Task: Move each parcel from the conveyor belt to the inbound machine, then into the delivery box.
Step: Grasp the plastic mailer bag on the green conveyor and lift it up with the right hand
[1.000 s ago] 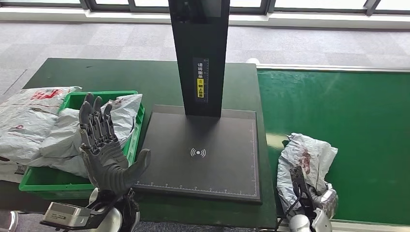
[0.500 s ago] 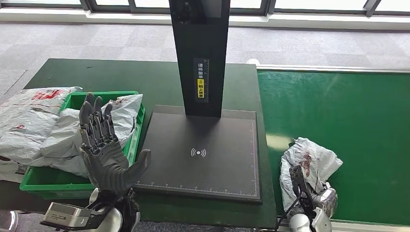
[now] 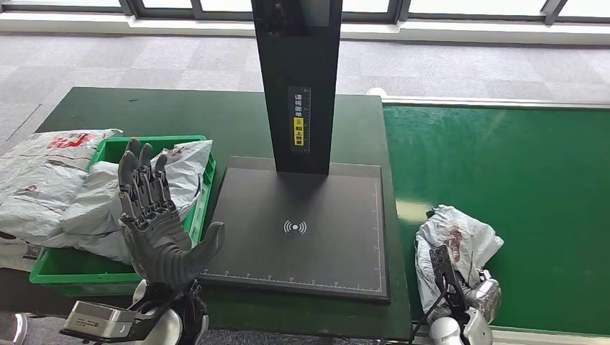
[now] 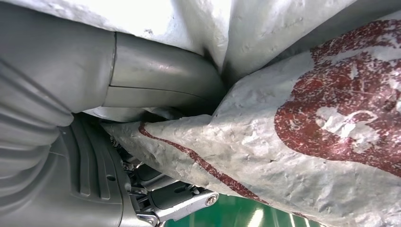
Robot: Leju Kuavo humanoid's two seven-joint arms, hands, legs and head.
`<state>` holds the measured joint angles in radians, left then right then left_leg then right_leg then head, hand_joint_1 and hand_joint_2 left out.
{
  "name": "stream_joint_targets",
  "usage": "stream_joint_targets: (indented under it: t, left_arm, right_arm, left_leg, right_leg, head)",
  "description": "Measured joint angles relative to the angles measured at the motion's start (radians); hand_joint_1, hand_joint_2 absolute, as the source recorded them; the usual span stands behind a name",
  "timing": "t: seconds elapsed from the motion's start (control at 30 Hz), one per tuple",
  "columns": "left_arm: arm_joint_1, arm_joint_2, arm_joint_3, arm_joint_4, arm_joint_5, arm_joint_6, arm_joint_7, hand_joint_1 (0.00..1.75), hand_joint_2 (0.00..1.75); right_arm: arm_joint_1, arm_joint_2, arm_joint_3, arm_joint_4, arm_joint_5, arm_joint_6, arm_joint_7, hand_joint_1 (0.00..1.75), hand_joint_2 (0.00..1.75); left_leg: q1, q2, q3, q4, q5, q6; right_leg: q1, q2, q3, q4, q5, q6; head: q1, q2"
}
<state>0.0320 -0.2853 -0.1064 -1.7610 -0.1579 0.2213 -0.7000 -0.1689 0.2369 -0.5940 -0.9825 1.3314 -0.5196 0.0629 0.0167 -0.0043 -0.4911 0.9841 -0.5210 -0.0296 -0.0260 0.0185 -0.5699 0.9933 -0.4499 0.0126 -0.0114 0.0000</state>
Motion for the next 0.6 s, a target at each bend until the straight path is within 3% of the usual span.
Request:
stream_joint_targets:
  t: [0.6]
  left_arm:
    - [0.004, 0.0, 0.0, -0.003, 0.0, 0.0, 0.0, 0.0, 1.75]
  right_arm:
    - [-0.005, 0.0, 0.0, 0.007, 0.0, 0.001, -0.001, 1.75, 1.75]
  left_leg:
    - [0.0, 0.0, 0.0, 0.0, 0.0, 0.0]
  right_leg:
    - [0.0, 0.0, 0.0, 0.0, 0.0, 0.0]
  head:
    - [0.0, 0.0]
